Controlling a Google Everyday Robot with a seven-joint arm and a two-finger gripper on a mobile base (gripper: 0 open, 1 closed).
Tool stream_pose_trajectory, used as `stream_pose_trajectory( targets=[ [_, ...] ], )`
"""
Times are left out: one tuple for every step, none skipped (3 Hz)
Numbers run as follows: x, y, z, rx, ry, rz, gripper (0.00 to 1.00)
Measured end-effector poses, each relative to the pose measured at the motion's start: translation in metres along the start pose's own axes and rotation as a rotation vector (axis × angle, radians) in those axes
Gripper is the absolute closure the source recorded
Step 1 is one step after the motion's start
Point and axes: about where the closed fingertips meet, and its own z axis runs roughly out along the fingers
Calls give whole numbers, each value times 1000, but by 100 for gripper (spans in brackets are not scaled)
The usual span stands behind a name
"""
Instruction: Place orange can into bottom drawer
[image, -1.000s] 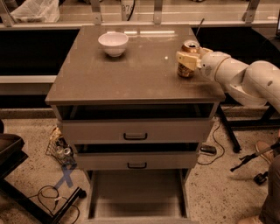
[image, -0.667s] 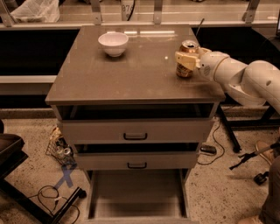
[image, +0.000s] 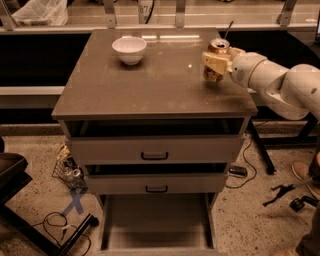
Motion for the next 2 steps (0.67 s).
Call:
stream_pose_trajectory(
  targets=[
    [-25, 20, -37, -30, -78, -23, 100],
    [-15, 49, -90, -73, -111, -34, 100]
  ],
)
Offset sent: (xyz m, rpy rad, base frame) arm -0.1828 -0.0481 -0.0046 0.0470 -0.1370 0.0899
